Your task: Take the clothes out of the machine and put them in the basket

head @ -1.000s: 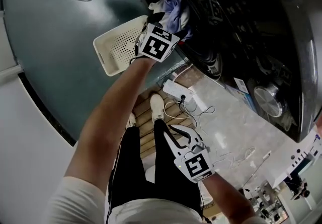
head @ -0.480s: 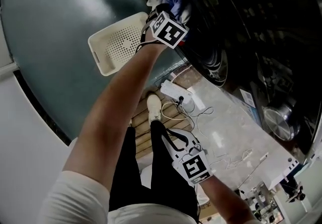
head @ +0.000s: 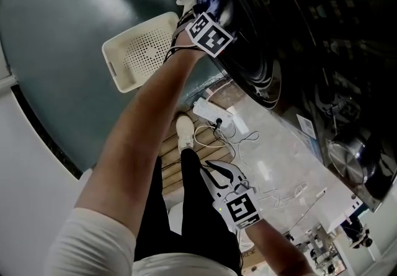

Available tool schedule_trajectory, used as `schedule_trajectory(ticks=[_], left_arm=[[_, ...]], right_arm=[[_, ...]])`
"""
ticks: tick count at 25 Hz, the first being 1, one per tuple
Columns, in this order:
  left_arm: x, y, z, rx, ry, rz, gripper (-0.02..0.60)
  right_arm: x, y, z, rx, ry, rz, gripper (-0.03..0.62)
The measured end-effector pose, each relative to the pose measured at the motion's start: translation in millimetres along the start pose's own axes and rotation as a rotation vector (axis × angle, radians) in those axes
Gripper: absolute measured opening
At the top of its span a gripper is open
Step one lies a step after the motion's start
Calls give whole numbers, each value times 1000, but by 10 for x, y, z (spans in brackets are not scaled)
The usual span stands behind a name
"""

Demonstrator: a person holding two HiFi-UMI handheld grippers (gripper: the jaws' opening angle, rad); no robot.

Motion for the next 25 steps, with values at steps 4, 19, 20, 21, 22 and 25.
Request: schedule_trajectory(ticks=[4, 19, 20, 21, 22, 25], left_arm=[[13, -29, 28, -39, 6, 12, 265], [-12, -74, 214, -40, 10, 75, 155], [-5, -84, 241, -36, 8, 78, 154], [-4, -95, 275, -30, 5, 86, 153], [-9, -102, 316, -23, 3, 99, 152], [-23, -90, 467, 7, -6, 137, 146]], right_arm=[[33, 28, -9, 7, -7, -2, 49], [40, 20, 43, 29, -32, -30, 49], [42, 18, 46, 34, -37, -35, 49], [44, 22, 48, 42, -40, -40, 49], [48, 28, 51, 49, -44, -43, 49], [49, 35, 59, 61, -50, -46, 49]])
Point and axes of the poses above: the fingertips, and each gripper's own axes: z backward along the fingers, x to its right, y out of its top, the point moved 7 cm from there along z, backward along the fingers, and after that the axes turned 11 degrees about z, right-handed, at the moved point
